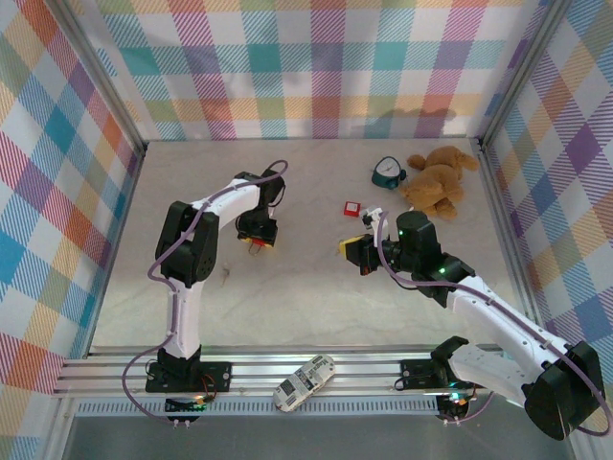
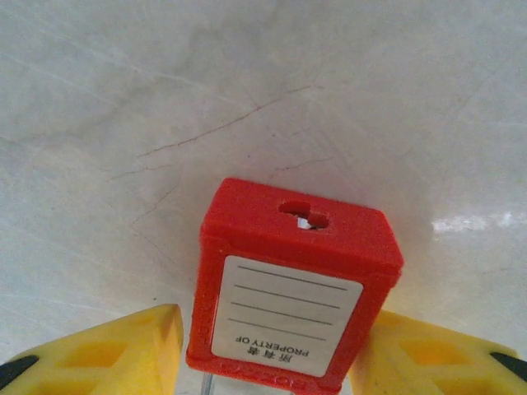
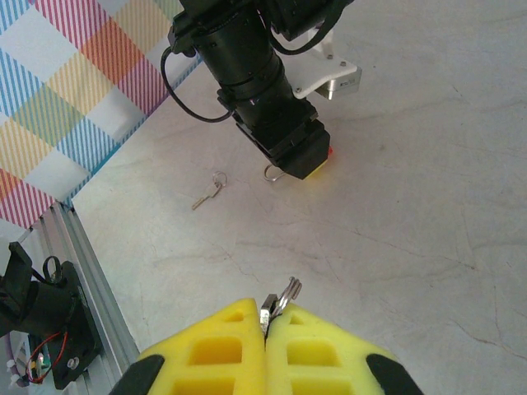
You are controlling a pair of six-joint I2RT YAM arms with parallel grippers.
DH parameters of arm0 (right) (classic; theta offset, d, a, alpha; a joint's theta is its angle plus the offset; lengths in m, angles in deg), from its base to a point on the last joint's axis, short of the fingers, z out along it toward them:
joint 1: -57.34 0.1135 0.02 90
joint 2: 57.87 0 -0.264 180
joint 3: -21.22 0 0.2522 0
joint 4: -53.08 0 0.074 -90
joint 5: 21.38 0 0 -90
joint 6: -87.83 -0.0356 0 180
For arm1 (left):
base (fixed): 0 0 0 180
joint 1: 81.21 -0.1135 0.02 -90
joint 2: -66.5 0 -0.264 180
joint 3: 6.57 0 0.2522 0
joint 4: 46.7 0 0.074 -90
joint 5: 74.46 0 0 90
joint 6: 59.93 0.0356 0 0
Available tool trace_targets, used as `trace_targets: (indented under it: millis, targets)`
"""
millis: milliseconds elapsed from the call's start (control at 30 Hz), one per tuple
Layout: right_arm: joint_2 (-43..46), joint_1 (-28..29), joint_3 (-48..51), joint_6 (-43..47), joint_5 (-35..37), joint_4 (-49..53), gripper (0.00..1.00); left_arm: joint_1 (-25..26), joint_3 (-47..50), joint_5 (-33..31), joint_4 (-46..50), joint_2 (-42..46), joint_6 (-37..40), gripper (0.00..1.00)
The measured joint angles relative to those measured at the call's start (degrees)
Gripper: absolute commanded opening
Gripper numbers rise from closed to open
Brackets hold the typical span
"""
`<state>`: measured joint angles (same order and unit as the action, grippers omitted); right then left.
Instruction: Unlock with the key
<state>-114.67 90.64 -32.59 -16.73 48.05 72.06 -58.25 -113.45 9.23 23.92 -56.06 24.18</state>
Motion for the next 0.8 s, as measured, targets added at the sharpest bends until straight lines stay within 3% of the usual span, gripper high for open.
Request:
trace_targets:
  millis: [333,567,800]
  targets:
    - [0.0,0.0,0.0,0.0,0.0,0.02,0.05,-0.02,1.95,1.57,-2.03,1.03,1.09,0.39]
    - [0.0,0.0,0.0,-0.04,0.02,0.02,0.05,0.0,4.02,1.77,-4.24,2.64,1.22,0.37]
    - [0.0,0.0,0.0,-0.94,0.35,0.02,0.05,0.87,15.69,3.28,-14.05,11.54,-1.2,0.37]
